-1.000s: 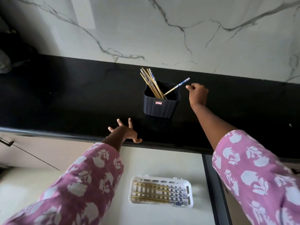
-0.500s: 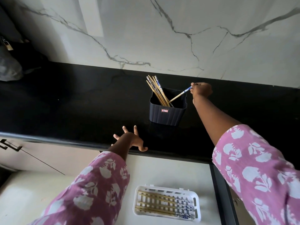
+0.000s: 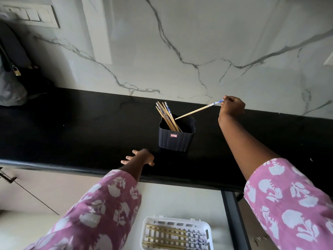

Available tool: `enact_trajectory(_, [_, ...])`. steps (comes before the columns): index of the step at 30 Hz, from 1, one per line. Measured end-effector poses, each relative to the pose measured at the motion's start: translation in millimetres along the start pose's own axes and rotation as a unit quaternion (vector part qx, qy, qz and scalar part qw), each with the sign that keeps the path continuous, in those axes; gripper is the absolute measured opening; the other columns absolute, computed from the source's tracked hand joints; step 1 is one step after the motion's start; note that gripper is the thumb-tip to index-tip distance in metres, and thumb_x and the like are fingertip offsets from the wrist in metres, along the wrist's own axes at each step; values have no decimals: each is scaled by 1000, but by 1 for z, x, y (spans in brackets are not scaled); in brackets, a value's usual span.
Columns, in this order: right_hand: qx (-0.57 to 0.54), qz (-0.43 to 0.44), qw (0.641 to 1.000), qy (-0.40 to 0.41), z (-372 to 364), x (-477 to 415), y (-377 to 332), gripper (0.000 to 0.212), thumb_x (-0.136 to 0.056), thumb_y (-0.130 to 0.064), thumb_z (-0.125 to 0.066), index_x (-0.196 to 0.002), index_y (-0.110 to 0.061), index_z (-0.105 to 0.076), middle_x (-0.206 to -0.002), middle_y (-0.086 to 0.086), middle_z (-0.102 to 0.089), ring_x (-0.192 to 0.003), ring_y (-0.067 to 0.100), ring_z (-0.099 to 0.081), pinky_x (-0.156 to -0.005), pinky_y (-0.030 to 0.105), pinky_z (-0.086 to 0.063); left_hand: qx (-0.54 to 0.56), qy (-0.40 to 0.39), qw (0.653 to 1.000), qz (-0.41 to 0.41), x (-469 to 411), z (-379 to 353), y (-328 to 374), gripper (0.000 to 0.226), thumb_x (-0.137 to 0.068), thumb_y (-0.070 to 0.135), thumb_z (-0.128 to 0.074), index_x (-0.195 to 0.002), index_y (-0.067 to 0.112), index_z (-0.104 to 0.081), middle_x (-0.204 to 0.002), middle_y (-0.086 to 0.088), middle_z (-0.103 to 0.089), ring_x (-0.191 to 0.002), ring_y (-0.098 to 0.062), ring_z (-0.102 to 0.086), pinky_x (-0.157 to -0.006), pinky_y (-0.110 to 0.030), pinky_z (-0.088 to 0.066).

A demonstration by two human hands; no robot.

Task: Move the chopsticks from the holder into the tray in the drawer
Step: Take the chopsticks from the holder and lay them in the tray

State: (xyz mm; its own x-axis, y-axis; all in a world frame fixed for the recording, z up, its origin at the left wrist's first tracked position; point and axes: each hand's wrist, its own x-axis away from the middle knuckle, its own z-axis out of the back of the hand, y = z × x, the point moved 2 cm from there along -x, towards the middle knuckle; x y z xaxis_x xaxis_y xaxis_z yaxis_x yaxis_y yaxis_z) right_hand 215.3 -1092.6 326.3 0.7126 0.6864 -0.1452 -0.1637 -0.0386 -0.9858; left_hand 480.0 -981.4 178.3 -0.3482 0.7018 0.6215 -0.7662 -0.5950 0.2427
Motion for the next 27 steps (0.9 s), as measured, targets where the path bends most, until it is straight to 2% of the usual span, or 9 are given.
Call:
enact_trajectory(2, [-35,-11,999,16,17,4,-8,18,-86,-11,-61,-94,0,-72,-89,17,-73,-81,23,-70,-76,29,-58,86,74,992,-52,10,19,13,44,-85,22,-56,-126,6,-54,-137,-18,-47,-127,-39,-44,-108,-53,-33])
enact_trajectory(4, [-74,-35,996,18,32,12,-12,19,-86,-10,-60,-96,2,-72,-79,13,-71,-67,18,-66,-68,26,-56,155,121,975,-101,27,38,30,34,-90,22,-51,-118,3,-59,-125,-15,-58,-119,-35,-52,-105,-45,-38])
enact_trajectory(8, [-182,-184,966,6,53,34,-1,12,-85,-7,-66,-82,4,-68,-58,3,-58,-49,7,-55,-48,14,-48,346,118,915,-169,57,64,60,41,-93,33,-52,-118,1,-61,-121,-17,-62,-113,-33,-58,-94,-35,-48])
enact_trajectory(15, [-246,-364,896,-66,76,82,35,22,-89,-9,-63,-69,-3,-55,-68,7,-58,-57,11,-58,-66,24,-58,545,45,785,-289,92,63,78,34,-98,27,-48,-112,-1,-60,-108,-10,-64,-97,-21,-60,-93,-31,-46])
enact_trajectory(19, [-229,-407,874,-132,82,102,53,20,-92,-6,-56,-72,-2,-55,-70,7,-55,-60,12,-54,-61,24,-53,541,91,782,-295,101,62,70,24,-97,16,-49,-110,2,-63,-108,-13,-67,-105,-24,-62,-95,-33,-45])
enact_trajectory(22, [-93,-372,904,-191,87,111,66,23,-92,0,-54,-69,-3,-52,-64,8,-47,-54,13,-44,-50,19,-48,462,137,819,-311,101,61,61,17,-94,10,-51,-99,4,-66,-106,-12,-69,-102,-21,-62,-87,-29,-47])
enact_trajectory(24, [42,-268,934,-234,87,120,68,15,-89,-3,-58,-75,-4,-59,-65,6,-49,-55,13,-44,-41,17,-43,417,160,828,-338,105,55,53,16,-94,11,-51,-90,8,-66,-87,-5,-70,-87,-17,-61,-66,-11,-47])
enact_trajectory(25, [91,-196,943,-255,85,125,67,6,-88,-7,-62,-83,-5,-64,-72,6,-57,-63,16,-52,-52,21,-49,394,169,834,-347,107,50,49,17,-95,12,-51,-85,10,-65,-79,-1,-67,-82,-18,-60,-55,-7,-42])
enact_trajectory(27, [134,-81,939,-307,78,139,65,17,-86,-11,-65,-100,-3,-70,-95,13,-69,-90,24,-63,-84,34,-53,340,180,853,-353,105,39,45,18,-95,13,-50,-86,10,-65,-85,-8,-68,-87,-27,-62,-61,-18,-44])
